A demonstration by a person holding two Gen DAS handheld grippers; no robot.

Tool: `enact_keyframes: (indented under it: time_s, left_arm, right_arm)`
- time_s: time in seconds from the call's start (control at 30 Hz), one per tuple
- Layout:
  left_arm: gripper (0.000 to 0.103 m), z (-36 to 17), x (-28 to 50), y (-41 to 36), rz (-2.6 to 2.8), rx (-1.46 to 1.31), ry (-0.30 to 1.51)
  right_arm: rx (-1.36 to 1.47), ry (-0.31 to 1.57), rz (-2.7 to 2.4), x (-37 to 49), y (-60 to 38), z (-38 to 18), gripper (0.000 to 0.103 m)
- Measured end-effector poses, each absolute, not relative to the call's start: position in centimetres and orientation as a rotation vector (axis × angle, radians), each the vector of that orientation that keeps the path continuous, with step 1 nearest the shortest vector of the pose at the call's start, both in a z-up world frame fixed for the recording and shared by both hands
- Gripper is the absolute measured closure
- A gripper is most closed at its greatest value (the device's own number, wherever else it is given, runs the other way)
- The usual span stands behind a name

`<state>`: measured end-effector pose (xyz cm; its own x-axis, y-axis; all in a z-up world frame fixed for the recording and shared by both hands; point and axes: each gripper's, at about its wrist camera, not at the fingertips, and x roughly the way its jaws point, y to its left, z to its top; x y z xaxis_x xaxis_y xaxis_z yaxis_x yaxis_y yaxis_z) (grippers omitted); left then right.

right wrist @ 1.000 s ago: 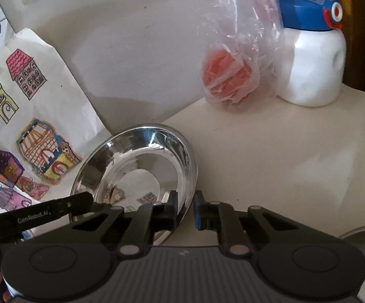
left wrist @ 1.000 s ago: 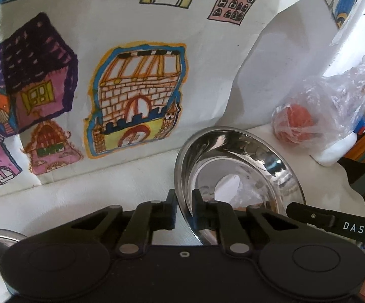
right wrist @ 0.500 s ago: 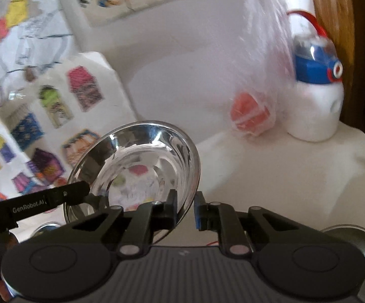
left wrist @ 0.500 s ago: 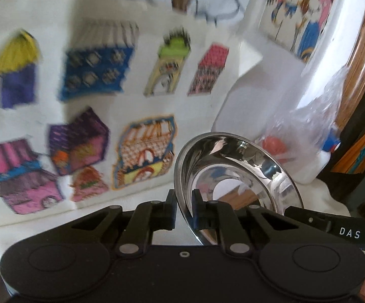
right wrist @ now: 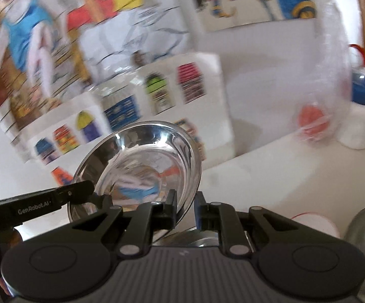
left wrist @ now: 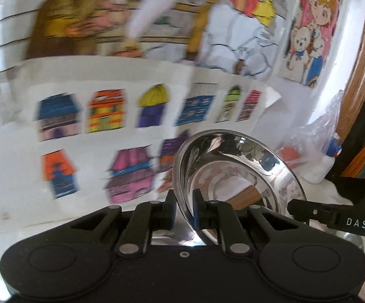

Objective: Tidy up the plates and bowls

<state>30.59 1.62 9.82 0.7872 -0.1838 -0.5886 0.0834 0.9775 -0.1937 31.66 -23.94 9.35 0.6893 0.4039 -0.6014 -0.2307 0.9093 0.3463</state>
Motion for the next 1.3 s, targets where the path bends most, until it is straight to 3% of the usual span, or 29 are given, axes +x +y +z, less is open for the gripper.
enact_keyframes:
  time_s: [0.63,1.3]
  left_arm:
    - [0.088,2.6,27.7,6.2,-0.003,-0.057,0.771]
    - [0.086,1.6,28.4,5.5,-0.004,0.017,0.793]
  right_arm:
    - [0.132,0.893,0.414,29.4,-15.9,3.2,0.084]
    - [0.058,0.928,0.398,29.3,-14.4,3.3,0.081]
